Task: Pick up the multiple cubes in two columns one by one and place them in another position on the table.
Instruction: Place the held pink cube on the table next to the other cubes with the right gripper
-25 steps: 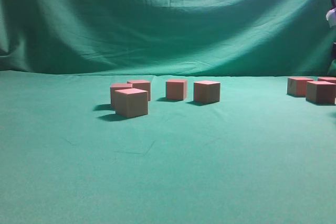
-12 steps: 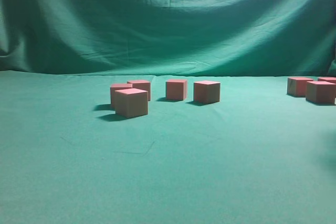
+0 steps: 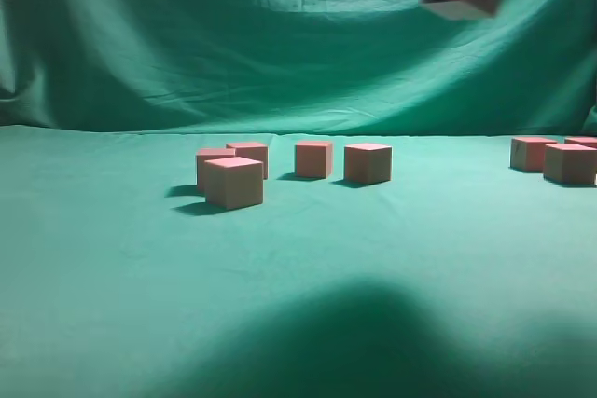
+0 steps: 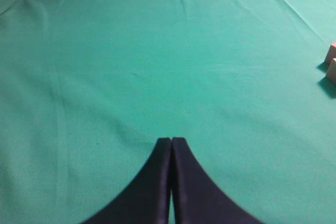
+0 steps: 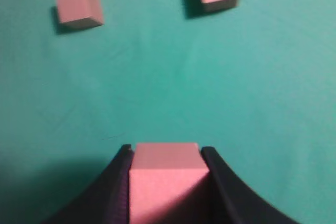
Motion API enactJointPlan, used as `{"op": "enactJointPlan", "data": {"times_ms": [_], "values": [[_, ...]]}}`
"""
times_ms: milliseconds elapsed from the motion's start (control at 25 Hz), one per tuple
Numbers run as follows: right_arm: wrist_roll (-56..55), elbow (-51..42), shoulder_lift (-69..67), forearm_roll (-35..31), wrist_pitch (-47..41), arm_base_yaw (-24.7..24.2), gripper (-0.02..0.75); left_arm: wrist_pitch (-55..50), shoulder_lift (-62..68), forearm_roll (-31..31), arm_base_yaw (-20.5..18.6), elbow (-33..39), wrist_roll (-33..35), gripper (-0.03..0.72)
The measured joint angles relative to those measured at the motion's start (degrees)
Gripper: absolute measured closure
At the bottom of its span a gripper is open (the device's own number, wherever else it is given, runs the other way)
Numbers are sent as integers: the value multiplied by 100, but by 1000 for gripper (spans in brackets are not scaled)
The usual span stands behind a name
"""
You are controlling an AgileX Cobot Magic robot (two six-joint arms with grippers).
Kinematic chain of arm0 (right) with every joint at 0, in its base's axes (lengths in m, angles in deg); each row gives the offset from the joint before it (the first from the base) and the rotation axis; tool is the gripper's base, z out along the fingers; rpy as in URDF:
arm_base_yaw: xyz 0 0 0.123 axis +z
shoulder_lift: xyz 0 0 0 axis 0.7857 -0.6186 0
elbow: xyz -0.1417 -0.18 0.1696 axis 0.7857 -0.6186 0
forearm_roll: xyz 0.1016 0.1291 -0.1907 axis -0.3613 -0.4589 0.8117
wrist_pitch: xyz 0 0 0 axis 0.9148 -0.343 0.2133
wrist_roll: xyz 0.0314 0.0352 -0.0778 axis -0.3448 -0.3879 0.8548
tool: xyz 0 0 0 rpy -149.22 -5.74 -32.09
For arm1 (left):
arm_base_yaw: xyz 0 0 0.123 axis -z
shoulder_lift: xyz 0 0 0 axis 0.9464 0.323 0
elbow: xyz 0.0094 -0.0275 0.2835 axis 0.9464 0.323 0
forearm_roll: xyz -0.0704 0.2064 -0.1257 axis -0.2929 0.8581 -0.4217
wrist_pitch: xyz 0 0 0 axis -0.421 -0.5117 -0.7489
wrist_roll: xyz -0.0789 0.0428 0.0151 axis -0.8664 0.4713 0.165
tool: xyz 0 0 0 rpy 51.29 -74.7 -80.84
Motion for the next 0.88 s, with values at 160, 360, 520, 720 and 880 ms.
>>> {"op": "enactJointPlan", "data": {"times_ms": [160, 360, 520, 720, 880], "values": [[0, 28, -208, 115, 287, 854, 479, 0, 0, 0, 0, 0, 0, 688], [-92, 492, -753, 278, 365, 1272, 479, 0, 0, 0, 0, 0, 0, 688], [-458, 1073, -1222, 521, 325, 1297, 479, 0, 0, 0, 0, 0, 0, 688], [-446, 1390, -1783, 822, 311, 1350, 479, 0, 0, 0, 0, 0, 0, 688], [-222, 1390, -2141, 1377, 298, 1500, 479, 0, 0, 0, 0, 0, 0, 688]]}}
